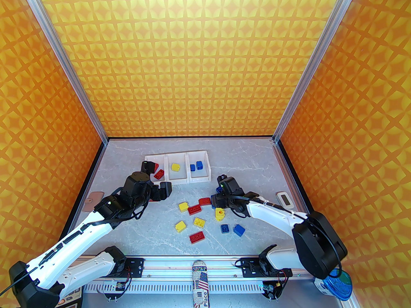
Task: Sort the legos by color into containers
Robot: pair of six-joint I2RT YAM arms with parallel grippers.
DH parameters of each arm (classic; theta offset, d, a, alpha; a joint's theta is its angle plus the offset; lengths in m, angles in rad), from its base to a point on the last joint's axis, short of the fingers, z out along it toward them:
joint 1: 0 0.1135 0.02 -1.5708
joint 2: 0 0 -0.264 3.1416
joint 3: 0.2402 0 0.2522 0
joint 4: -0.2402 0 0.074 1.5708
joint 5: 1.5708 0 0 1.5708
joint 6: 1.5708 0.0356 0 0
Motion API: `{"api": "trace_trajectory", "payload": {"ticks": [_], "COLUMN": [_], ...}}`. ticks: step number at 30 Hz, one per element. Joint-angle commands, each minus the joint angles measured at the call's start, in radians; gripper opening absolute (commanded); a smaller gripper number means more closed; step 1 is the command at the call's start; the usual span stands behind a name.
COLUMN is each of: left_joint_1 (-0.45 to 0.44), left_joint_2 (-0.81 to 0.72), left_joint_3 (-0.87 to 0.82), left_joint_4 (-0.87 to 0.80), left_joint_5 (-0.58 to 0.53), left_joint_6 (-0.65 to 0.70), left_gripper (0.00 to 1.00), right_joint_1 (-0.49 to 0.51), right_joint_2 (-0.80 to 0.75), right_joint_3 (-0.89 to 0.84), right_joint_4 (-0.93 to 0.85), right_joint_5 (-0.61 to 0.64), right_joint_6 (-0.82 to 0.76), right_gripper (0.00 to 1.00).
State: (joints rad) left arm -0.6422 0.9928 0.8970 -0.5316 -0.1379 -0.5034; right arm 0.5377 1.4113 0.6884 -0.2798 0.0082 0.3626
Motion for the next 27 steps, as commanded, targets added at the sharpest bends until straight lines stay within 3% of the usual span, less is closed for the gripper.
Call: {"api": "trace_trajectory", "payload": {"ticks": [1,27], "left_joint_1": [0.003,0.002], "left_joint_2": [0.005,0.014], "left_joint_3": [0.000,-0.004], "left_joint_4": [-0.026,-0.026], "left_joint_5": [-0.025,-0.026], "left_joint_6": [-0.014,-0.020], "left_gripper": [0.83,0.83], "right_joint_1": [0.012,0.036], "right_joint_2": [0.024,0.150], "right_joint_3": [0.025,0.074], "right_joint_4": [0.037,0.055], "right_joint_5": [-0.016,-0.008], "right_joint_6": [0.025,0.024], "right_gripper": [0.48,0.46]}}
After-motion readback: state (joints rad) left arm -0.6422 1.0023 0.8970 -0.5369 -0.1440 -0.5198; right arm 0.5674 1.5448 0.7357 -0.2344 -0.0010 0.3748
